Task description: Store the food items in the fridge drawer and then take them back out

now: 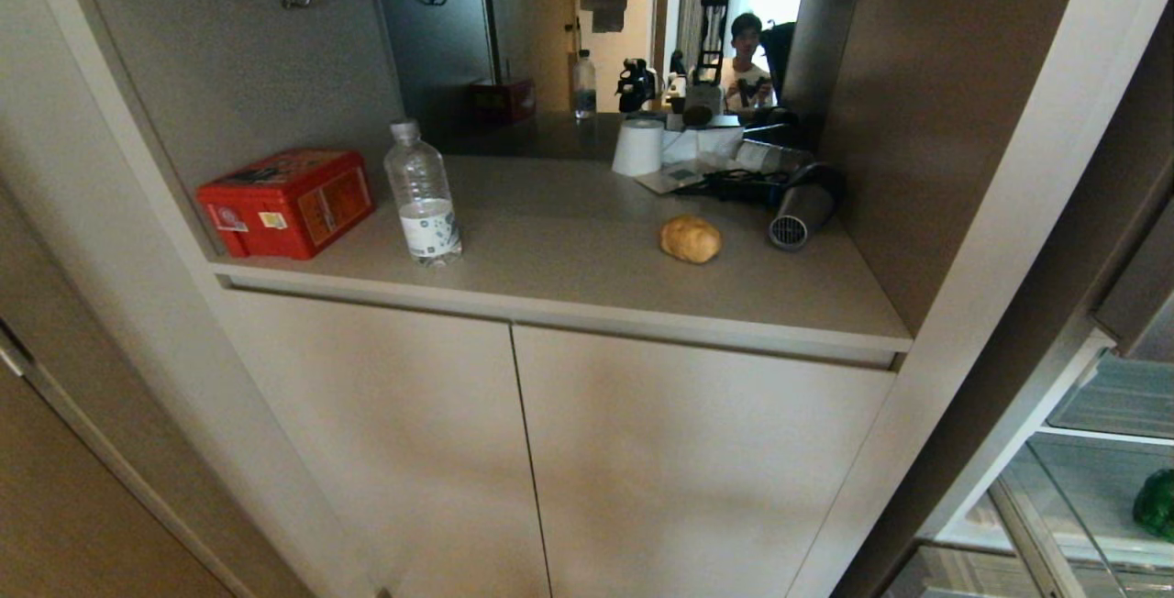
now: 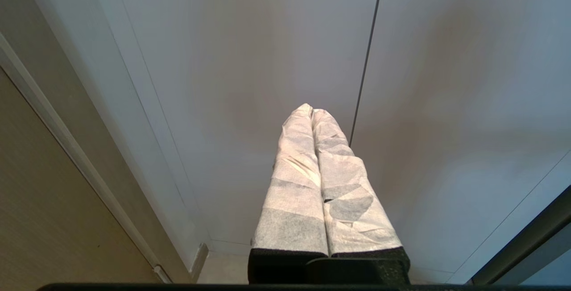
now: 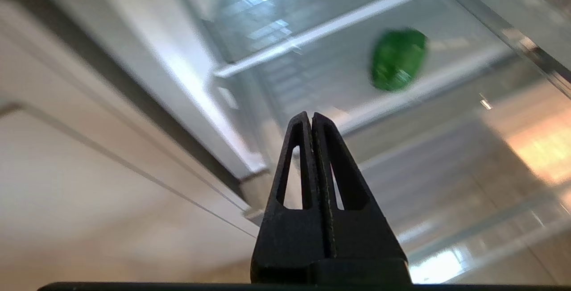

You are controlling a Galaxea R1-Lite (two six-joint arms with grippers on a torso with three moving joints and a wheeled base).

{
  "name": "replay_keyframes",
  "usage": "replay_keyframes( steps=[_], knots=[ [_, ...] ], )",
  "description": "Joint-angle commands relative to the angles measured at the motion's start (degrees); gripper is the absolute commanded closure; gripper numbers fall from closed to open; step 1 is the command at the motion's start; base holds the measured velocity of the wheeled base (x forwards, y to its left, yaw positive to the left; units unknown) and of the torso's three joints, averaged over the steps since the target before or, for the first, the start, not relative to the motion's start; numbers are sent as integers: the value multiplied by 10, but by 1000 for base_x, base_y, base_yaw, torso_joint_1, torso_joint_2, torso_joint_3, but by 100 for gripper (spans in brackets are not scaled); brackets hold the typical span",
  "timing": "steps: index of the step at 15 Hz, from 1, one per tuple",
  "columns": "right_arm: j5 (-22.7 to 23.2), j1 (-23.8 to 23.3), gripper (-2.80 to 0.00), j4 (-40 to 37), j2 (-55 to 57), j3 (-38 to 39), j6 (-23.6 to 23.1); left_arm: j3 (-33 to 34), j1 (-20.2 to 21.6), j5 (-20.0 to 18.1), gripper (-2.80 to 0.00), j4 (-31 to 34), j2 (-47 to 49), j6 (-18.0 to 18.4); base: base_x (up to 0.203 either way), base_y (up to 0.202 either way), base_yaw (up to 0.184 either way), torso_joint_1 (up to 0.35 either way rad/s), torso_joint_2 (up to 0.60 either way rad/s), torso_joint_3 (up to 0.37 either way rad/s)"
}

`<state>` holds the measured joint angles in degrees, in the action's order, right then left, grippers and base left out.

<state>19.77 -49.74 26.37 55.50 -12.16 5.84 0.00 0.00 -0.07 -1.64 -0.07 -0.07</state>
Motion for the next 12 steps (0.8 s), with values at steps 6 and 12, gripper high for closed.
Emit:
replay_keyframes(
  steps=[6,12],
  knots=[
    [-12,351,0,-9,-44,-21,5,6,0,0,0,0,0,0,0,0,0,0,0,0],
    [-72,632,0,-164,3,-173,3,6,0,0,0,0,0,0,0,0,0,0,0,0]
  ],
)
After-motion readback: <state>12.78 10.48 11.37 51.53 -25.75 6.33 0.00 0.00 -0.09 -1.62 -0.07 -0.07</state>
